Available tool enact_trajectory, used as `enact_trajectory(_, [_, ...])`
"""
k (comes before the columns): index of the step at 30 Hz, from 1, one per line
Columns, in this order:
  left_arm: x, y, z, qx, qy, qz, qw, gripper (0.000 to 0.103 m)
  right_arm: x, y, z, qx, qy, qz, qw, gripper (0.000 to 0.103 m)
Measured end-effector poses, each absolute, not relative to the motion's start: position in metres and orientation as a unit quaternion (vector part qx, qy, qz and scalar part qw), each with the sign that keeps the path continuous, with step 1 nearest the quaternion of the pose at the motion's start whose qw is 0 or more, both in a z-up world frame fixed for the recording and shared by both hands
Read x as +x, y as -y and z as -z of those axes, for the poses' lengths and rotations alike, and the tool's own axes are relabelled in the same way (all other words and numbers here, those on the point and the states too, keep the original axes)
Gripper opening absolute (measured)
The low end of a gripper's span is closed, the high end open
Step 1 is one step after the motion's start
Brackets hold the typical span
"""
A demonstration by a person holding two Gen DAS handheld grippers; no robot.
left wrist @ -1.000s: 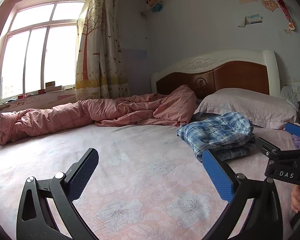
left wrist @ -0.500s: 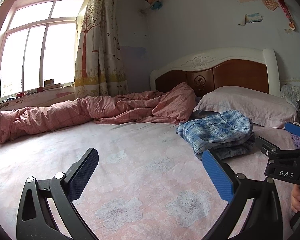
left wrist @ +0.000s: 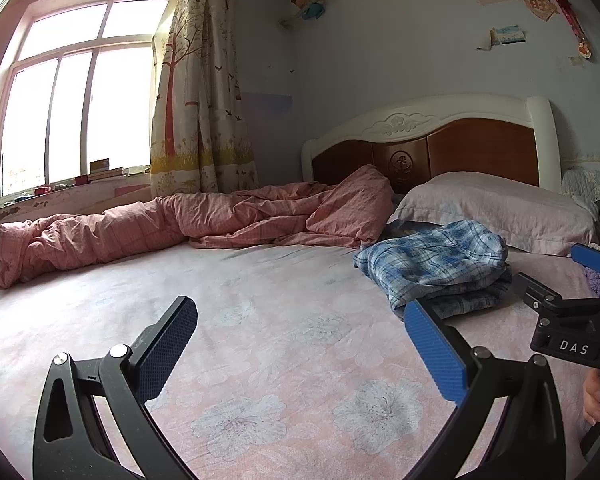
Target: Fold large clothes
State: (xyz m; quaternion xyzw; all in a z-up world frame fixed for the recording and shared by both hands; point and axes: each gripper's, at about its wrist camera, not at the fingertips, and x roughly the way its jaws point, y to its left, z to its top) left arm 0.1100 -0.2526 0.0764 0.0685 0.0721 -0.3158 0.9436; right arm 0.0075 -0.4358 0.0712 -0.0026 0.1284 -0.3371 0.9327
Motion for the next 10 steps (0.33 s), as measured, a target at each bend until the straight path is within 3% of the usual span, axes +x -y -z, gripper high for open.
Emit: enact_trajectory(10, [0.1179,0.2507,-0.0752,0.060,-0.093,0.317,0.942,0.103,0.0101,0.4392,-0.0680,-0.009,-0.137,0.337,0.931,0.103])
